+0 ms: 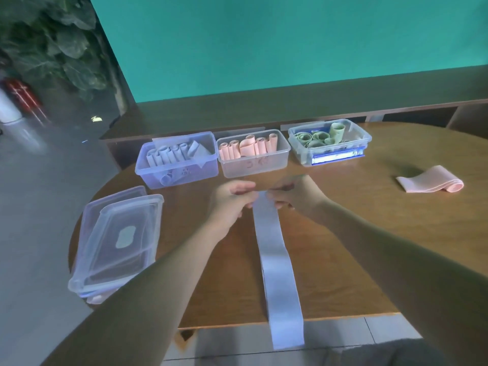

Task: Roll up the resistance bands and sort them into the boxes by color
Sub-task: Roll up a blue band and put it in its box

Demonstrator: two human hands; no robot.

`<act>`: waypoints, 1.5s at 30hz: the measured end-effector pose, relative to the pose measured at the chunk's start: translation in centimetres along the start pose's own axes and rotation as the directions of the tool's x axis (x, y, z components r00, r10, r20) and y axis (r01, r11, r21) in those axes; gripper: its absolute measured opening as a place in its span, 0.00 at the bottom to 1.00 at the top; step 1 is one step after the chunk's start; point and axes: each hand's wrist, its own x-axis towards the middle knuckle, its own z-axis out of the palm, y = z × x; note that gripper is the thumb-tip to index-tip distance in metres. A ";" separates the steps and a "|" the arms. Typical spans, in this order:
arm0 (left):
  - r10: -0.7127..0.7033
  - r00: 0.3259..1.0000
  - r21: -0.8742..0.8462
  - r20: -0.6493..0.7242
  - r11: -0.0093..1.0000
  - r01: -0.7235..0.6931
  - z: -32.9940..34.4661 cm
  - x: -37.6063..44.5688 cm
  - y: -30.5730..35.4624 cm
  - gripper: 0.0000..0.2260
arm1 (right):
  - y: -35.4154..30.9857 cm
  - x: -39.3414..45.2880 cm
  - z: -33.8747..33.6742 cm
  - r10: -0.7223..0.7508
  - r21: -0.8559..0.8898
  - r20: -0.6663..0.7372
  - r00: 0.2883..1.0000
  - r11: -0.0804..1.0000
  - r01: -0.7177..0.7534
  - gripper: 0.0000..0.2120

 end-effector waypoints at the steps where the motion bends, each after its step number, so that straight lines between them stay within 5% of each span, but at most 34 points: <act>1: -0.009 1.000 -0.012 -0.001 1.000 0.009 0.1 0.7 -0.5 0.11 | 0.5 0.7 0.2 0.002 0.006 -0.004 1.000 1.000 -0.002 0.04; 14: 0.148 0.976 0.055 -0.161 0.989 -0.141 1.7 7.2 -3.2 0.07 | 3.7 7.4 1.8 0.017 0.115 -0.180 0.983 0.993 0.004 0.07; 20: 0.191 0.961 0.137 -0.198 0.977 -0.166 1.4 5.9 -3.3 0.08 | 3.5 6.4 1.9 0.013 0.105 -0.268 0.963 0.994 0.016 0.18; 25: 0.212 0.973 0.211 -0.087 0.959 -0.190 0.7 1.0 -3.7 0.07 | 3.7 1.8 1.7 -0.007 0.012 -0.276 0.961 1.000 0.011 0.14; 29: 0.267 0.964 0.248 0.019 0.932 -0.263 0.6 -3.7 -3.7 0.08 | 4.1 -2.1 1.6 -0.051 -0.093 -0.189 0.981 0.995 0.034 0.24; 37: 0.285 0.958 -0.085 -0.016 0.954 -0.286 -1.2 -11.4 -3.3 0.21 | 3.5 -7.0 1.9 -0.054 -0.132 -0.131 0.990 0.991 0.036 0.28; 42: 0.181 0.983 0.002 0.021 0.983 -0.181 -1.0 -12.2 -3.1 0.08 | 3.5 -9.3 1.8 -0.050 -0.135 -0.138 0.989 0.990 0.031 0.27; 45: 0.296 0.950 0.172 0.099 0.935 -0.310 -0.6 -12.9 -3.9 0.04 | 3.7 -11.2 2.0 -0.084 -0.162 -0.123 0.989 0.985 0.064 0.26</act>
